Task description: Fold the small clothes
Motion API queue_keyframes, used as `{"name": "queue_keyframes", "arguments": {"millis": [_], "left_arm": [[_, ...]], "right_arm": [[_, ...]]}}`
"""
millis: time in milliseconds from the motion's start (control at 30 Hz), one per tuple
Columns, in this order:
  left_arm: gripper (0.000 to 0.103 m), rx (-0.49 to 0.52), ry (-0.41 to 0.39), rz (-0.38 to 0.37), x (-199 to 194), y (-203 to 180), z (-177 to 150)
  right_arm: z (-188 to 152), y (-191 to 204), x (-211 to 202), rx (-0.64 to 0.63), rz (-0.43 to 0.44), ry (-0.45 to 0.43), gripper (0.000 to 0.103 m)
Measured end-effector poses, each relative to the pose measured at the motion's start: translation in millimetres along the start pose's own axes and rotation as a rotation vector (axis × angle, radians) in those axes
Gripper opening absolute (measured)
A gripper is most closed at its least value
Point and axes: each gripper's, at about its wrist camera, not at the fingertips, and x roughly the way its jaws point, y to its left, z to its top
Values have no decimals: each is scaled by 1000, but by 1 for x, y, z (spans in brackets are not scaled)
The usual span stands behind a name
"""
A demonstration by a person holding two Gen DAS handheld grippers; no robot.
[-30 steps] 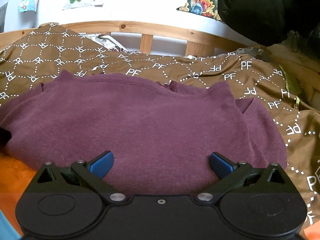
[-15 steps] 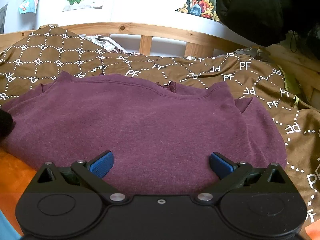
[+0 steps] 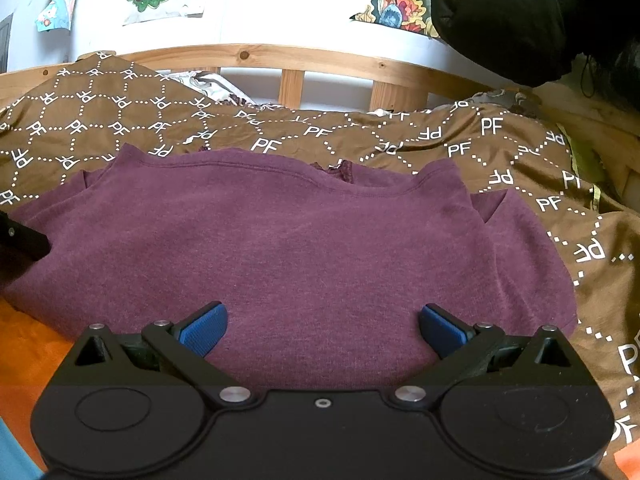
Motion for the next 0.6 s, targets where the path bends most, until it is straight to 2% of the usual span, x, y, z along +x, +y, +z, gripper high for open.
{"name": "queue_keyframes", "arguments": {"millis": [200, 333, 433, 600], "left_arm": [[102, -93, -17, -71, -3, 12, 2], [102, -134, -20, -91, -2, 17, 3], [102, -121, -18, -79, 0, 14, 3], [102, -94, -17, -45, 3, 9, 1]], "right_arm": [[11, 9, -12, -21, -7, -89, 102], [17, 24, -3, -77, 26, -70, 102], [13, 34, 6, -116, 45, -22, 102], [8, 30, 9, -73, 61, -13, 103]]}}
